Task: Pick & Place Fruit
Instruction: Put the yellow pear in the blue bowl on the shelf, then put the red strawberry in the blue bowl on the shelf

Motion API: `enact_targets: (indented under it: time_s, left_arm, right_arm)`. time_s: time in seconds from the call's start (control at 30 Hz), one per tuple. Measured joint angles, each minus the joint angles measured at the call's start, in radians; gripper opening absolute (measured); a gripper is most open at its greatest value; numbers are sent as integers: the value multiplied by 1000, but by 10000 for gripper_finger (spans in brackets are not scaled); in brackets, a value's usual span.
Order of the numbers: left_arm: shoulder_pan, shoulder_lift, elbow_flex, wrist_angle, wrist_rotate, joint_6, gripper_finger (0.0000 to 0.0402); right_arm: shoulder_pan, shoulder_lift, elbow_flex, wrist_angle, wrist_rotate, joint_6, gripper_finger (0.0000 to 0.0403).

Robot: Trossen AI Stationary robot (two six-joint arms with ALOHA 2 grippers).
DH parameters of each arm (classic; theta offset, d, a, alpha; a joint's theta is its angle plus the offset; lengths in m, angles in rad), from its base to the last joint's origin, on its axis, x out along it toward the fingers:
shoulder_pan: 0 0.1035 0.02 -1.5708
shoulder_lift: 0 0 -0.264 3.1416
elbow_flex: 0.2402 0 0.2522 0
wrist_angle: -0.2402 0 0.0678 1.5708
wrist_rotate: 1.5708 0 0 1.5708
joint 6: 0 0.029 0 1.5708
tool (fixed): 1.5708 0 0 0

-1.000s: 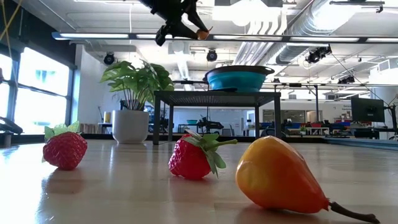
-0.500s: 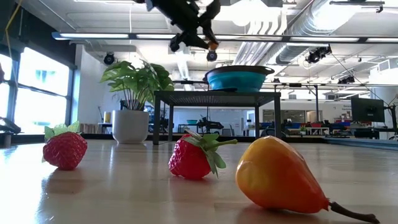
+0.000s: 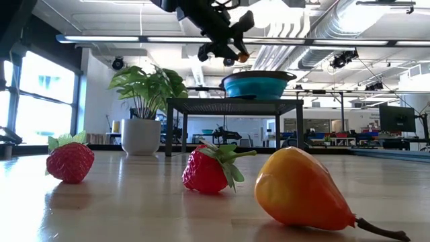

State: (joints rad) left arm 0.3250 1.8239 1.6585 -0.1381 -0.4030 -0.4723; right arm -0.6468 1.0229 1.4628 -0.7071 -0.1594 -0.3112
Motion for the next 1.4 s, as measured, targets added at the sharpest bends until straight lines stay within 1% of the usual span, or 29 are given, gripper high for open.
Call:
enact_targets:
  time_s: [0.17, 0.33, 0.7, 0.83, 1.03, 1.13, 1.27, 1.4]
  left_arm:
    - [-20, 14, 0, -38, 0, -33, 117]
    - [-26, 13, 0, -80, -31, -41, 117]
    - [-24, 13, 0, -83, -24, -55, 130]
    - [-24, 13, 0, -83, -23, -57, 145]
    - [-13, 12, 0, -82, -30, -63, 193]
    - [1, 22, 0, -70, -35, -85, 210]
    - [24, 29, -2, -79, 12, -124, 215]
    - [23, 30, -1, -69, 21, -150, 216]
  right_arm:
    - [-19, 0, 0, -1, 0, 0, 2]
    - [-28, 0, 0, 0, 0, 0, 2]
    - [-29, 0, 0, 0, 0, 0, 2]
    - [-29, 0, 0, 0, -1, 0, 2]
    - [-29, 0, 0, -1, -1, 0, 2]
    - [-29, 0, 0, -1, -1, 0, 2]
    - [-29, 0, 0, -1, -1, -3, 2]
    - [-29, 0, 0, -1, -1, -8, 2]
